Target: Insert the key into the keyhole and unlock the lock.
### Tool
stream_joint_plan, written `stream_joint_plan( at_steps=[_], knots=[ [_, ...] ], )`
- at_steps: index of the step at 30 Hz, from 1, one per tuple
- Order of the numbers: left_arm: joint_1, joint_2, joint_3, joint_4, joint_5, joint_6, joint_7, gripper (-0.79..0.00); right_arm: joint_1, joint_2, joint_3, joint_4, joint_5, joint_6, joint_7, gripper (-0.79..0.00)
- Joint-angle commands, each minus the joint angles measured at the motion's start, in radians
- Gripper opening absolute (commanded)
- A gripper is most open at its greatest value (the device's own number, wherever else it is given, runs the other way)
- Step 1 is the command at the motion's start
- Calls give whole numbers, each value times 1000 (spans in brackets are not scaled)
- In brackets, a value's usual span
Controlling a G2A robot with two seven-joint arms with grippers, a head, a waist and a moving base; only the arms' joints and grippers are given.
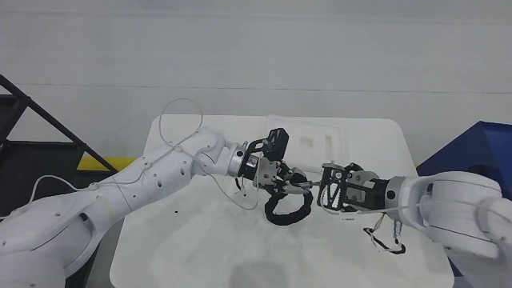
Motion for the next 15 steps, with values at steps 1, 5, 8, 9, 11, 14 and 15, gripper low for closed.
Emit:
stream_joint_plan(
  at_steps=[1,5,8,9,11,14,15],
  knots=[
    [2,-1,0,0,-2,0,0,-785,0,-1,-9,-9,-18,5,-6,-499],
    [7,-2,0,-2,3,0,10,-785,1,-2,-26,-36,-61,15,-10,-539],
    [13,-3,0,-2,9,0,16,-785,8,-3,-42,-36,-80,10,-17,-616],
    [14,-3,0,-2,9,0,17,-785,11,-4,-46,-36,-83,10,-20,-708],
    [15,-4,0,-1,12,0,21,-785,15,-4,-53,-36,-85,11,-22,-785],
    [17,-4,0,-1,15,0,25,-785,19,-5,-59,-36,-73,14,-26,-785],
    [17,-4,0,-2,16,0,25,-785,20,-5,-59,-36,-64,14,-28,-785]
  ],
)
